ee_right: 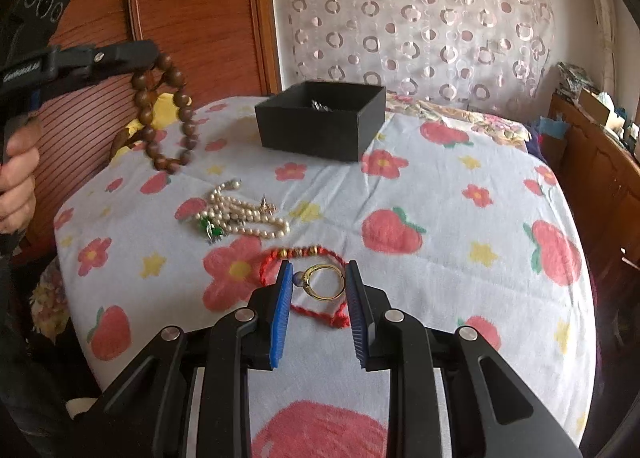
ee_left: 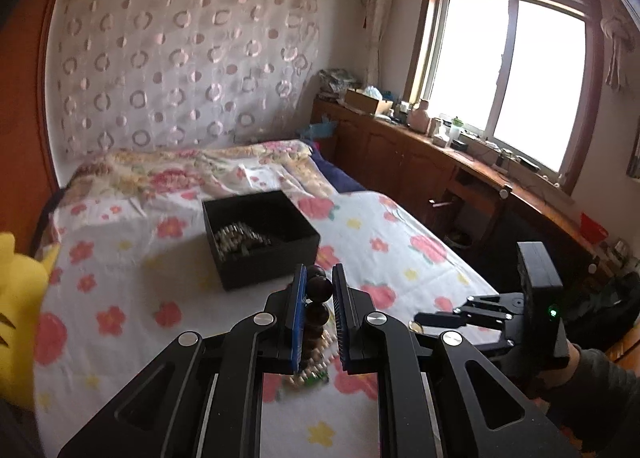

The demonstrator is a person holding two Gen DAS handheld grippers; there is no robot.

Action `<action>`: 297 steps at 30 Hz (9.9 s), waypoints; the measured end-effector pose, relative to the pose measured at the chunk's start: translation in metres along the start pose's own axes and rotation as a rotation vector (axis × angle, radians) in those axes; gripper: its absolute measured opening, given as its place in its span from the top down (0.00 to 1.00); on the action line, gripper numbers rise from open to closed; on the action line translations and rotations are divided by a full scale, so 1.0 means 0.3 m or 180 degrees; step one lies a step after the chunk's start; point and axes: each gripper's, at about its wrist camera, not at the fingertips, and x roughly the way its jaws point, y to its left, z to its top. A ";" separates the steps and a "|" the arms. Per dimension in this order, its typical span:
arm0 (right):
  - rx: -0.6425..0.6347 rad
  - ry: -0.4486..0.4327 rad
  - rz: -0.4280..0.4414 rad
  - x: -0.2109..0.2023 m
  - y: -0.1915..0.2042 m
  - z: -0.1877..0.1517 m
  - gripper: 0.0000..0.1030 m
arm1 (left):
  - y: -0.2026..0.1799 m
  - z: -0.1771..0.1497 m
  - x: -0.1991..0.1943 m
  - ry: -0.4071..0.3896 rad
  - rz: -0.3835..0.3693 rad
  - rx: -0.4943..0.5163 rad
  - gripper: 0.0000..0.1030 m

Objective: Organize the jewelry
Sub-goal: 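Carry the bead bracelet toward the box with left gripper while right gripper grasps gold ring, then release bead bracelet into box with left gripper while right gripper drops gold ring there, then grasp pearl necklace with left gripper while right gripper grasps red string bracelet, then lift pearl necklace toward box with left gripper while right gripper carries red bracelet, then lower pearl necklace into box with left gripper while right gripper releases red bracelet there, then grasp the green pendant chain with the left gripper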

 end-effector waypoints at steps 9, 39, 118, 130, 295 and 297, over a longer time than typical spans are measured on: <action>-0.0111 -0.0197 -0.0028 -0.030 0.008 0.121 0.72 | 0.032 0.116 0.081 -0.0055 0.0128 0.0119 0.88; -0.0140 -0.0450 0.0051 0.054 -0.021 0.430 0.72 | 0.232 0.229 0.413 0.0272 0.0551 -0.0007 0.88; -0.0169 0.0541 0.0023 0.091 -0.005 0.020 0.45 | 0.164 -0.317 0.063 0.0330 0.0505 -0.0285 0.07; -0.0250 0.0649 -0.0065 0.105 -0.015 0.002 0.97 | 0.147 -0.336 0.073 0.0417 0.0458 -0.0290 0.07; 0.0210 0.0111 -0.0042 0.067 -0.044 0.046 0.43 | 0.102 -0.223 0.236 0.0718 0.0214 -0.0026 0.28; 0.0220 0.0132 -0.0051 0.060 -0.038 0.021 0.43 | 0.075 -0.240 0.237 0.0772 0.0196 0.0011 0.28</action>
